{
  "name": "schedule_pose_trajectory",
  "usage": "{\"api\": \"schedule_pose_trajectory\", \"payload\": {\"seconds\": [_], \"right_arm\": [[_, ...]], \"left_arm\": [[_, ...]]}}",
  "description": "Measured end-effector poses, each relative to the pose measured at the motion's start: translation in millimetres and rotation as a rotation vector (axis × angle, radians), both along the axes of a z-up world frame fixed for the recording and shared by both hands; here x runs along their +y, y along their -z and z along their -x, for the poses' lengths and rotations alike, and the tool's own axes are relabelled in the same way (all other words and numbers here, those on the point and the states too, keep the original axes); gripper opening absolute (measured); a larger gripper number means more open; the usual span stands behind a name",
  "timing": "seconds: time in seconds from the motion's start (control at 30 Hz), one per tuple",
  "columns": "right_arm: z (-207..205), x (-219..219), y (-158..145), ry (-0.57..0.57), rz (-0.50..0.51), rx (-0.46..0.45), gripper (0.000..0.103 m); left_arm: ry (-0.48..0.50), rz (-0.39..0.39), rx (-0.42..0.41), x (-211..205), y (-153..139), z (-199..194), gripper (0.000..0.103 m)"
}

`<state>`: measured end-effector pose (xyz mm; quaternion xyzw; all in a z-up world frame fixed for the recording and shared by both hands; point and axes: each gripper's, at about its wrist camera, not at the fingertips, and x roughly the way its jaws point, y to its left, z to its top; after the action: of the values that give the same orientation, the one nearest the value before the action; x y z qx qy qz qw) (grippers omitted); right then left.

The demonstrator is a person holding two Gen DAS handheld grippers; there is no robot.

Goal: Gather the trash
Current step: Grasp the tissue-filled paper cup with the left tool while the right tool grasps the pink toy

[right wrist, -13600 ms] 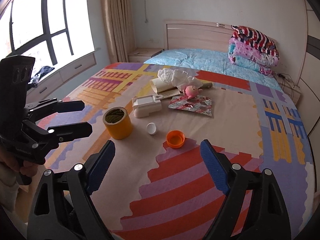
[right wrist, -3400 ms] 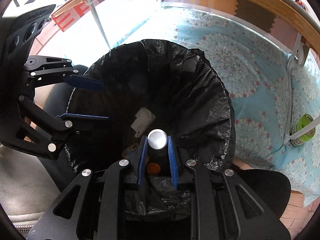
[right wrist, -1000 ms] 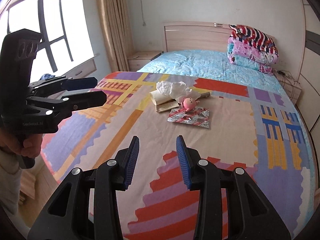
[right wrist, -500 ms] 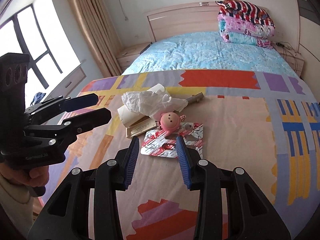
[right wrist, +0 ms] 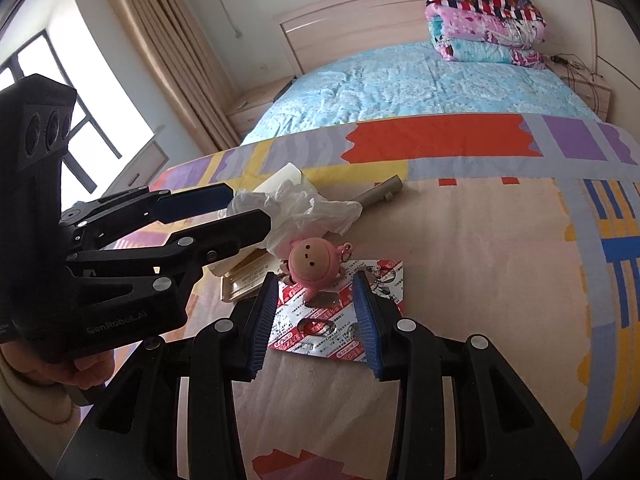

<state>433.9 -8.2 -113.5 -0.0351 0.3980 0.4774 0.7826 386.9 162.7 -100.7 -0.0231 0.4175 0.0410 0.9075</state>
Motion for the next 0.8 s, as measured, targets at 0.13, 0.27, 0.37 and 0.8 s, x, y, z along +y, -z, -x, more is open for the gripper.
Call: {"api": "schedule_pose_trajectory", "payload": {"seconds": [0.13,0.27,0.37,0.8], "right_arm": [[-1,4,2,-0.001,0.006,-0.006,0.038],[-3,6,4,-0.001,-0.006,-0.001,0.038],[-7,9,5,-0.018,-0.034,0.035,0.035],[6,-3,1,-0.020,-0.046,0.034,0.027]], "left_arm": [[0.003,0.026,0.007,2,5,-2,0.015],[-0.021,0.053,-0.012,8,3,3,0.010],[-0.035,0.061,-0.037,10,-3,9,0.010],[-0.048,0.039,-0.126,9,-46,54,0.009]]}}
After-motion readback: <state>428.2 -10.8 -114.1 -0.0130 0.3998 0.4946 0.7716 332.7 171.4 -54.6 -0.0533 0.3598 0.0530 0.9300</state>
